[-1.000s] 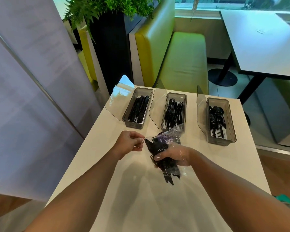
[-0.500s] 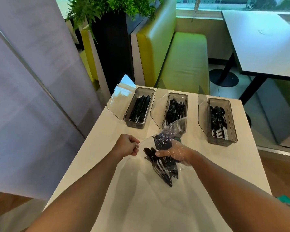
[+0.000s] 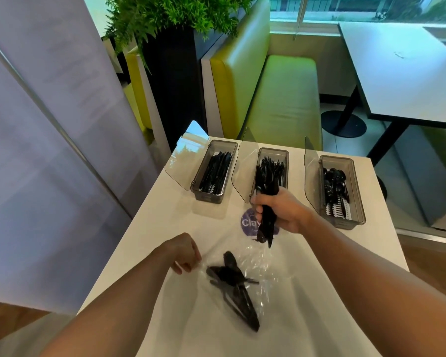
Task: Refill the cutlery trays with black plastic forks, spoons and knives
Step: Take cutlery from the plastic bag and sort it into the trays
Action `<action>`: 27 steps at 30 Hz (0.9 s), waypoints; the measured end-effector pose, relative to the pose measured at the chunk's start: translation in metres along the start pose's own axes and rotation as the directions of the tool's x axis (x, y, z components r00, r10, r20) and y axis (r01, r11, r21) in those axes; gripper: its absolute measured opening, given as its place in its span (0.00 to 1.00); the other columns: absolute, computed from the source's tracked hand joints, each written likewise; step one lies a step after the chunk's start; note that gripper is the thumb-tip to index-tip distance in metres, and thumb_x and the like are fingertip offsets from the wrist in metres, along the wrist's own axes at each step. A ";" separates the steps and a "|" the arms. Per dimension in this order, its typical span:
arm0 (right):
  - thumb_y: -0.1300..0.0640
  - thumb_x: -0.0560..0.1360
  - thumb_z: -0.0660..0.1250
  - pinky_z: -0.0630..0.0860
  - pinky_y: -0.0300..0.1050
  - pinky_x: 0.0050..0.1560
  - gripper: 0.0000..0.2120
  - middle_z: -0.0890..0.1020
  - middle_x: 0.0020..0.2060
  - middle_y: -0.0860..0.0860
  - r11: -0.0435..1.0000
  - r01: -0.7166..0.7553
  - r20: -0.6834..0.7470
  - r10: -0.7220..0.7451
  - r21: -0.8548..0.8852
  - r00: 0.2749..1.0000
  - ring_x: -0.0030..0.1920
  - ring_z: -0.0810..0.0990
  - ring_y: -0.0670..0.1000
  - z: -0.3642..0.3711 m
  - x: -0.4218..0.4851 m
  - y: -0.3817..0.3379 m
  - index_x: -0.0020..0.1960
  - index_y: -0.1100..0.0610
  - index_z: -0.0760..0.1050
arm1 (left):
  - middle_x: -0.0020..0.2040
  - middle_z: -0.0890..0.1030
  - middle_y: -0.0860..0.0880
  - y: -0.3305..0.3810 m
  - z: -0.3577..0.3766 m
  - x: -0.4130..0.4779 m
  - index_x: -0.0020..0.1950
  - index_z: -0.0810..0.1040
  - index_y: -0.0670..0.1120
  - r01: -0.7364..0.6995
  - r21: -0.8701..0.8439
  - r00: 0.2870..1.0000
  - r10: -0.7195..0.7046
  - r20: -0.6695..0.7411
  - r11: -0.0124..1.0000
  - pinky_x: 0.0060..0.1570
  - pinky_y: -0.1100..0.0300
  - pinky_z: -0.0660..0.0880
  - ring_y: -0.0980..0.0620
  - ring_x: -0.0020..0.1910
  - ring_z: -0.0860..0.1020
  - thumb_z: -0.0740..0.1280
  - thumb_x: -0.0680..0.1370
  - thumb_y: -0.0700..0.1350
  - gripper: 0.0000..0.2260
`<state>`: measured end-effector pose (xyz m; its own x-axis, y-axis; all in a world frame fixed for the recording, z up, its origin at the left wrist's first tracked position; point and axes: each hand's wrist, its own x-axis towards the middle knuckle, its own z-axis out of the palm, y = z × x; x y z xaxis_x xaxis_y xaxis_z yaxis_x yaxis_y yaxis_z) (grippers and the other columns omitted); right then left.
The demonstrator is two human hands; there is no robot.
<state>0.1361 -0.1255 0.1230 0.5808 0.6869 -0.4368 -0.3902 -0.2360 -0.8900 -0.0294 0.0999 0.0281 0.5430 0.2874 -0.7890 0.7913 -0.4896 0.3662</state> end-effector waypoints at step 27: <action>0.67 0.75 0.69 0.71 0.40 0.23 0.10 0.75 0.26 0.54 0.912 -0.235 -0.019 0.243 -0.335 0.970 0.24 0.74 0.48 0.051 0.020 -0.020 0.53 0.61 0.71 | 0.32 0.76 0.42 0.137 0.006 -0.047 0.45 0.78 0.41 -0.238 -0.960 0.951 0.236 -0.200 0.148 0.17 0.63 0.65 0.51 0.16 0.65 0.64 0.83 0.46 0.11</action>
<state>0.1187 -0.0716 0.1382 0.4823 0.5959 -0.6421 -0.2529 -0.6070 -0.7534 0.0524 0.0146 0.1123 0.7592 0.3221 -0.5655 0.2574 0.6494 0.7155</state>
